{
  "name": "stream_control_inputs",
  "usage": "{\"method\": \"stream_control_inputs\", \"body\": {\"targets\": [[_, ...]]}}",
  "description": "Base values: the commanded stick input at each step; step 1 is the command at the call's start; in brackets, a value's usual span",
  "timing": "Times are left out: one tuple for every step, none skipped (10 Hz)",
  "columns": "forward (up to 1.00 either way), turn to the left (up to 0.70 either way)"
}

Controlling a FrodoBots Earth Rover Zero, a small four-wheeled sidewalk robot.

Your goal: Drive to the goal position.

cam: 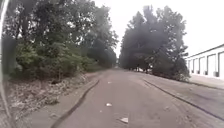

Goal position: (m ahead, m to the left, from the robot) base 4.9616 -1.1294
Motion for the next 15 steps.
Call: {"method": "stream_control_inputs", "body": {"targets": [[0.7, 0.0], [0.7, 0.0], [0.7, 0.0], [0.7, 0.0], [0.7, 0.0], [0.7, 0.0], [0.7, 0.0], [0.7, 0.0], [0.7, 0.0], [0.7, 0.0], [0.7, 0.0], [0.7, 0.0], [0.7, 0.0], [0.7, 0.0], [0.7, 0.0]]}}
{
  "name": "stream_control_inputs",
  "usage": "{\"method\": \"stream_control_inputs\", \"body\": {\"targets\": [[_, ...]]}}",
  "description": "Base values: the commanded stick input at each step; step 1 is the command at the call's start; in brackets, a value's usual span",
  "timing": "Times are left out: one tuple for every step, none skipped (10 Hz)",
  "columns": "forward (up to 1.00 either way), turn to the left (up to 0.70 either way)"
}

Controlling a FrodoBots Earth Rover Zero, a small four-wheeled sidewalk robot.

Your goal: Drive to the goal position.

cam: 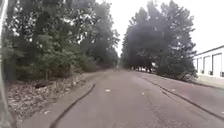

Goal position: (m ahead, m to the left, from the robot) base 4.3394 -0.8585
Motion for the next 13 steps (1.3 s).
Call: {"method": "stream_control_inputs", "body": {"targets": [[0.7, 0.0], [0.7, 0.0], [0.7, 0.0], [0.7, 0.0], [0.7, 0.0], [0.7, 0.0], [0.7, 0.0], [0.7, 0.0], [0.7, 0.0], [0.7, 0.0], [0.7, 0.0], [0.7, 0.0], [0.7, 0.0]]}}
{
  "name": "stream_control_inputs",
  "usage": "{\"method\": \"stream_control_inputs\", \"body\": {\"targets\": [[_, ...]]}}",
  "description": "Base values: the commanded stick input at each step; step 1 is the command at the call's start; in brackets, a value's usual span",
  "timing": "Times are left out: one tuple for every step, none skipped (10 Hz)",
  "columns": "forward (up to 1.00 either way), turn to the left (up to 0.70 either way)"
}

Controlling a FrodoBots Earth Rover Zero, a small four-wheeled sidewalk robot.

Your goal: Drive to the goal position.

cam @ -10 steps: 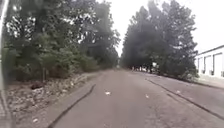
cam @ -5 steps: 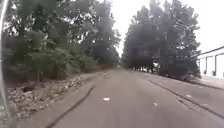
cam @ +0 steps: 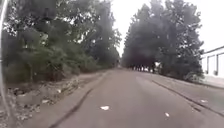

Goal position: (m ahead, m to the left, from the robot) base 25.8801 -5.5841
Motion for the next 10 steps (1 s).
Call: {"method": "stream_control_inputs", "body": {"targets": [[0.7, 0.0], [0.7, 0.0], [0.7, 0.0], [0.7, 0.0], [0.7, 0.0], [0.7, 0.0], [0.7, 0.0], [0.7, 0.0], [0.7, 0.0], [0.7, 0.0]]}}
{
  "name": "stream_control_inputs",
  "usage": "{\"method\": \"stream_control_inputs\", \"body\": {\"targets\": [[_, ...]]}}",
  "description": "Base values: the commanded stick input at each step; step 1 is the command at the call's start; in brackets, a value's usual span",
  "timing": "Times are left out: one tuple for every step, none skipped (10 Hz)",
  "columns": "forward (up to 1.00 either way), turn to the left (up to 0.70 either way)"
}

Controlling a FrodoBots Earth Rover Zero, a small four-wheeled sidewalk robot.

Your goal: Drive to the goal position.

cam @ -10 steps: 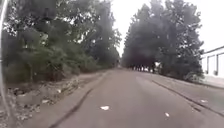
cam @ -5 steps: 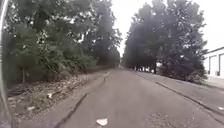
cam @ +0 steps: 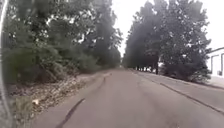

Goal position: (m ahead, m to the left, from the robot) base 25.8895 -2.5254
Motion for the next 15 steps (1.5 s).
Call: {"method": "stream_control_inputs", "body": {"targets": [[0.7, 0.0], [0.7, 0.0], [0.7, 0.0], [0.7, 0.0], [0.7, 0.0], [0.7, 0.0], [0.7, 0.0], [0.7, 0.0], [0.7, 0.0], [0.7, -0.02], [0.7, -0.01], [0.7, 0.0], [0.7, 0.0], [0.7, 0.0], [0.7, -0.02]]}}
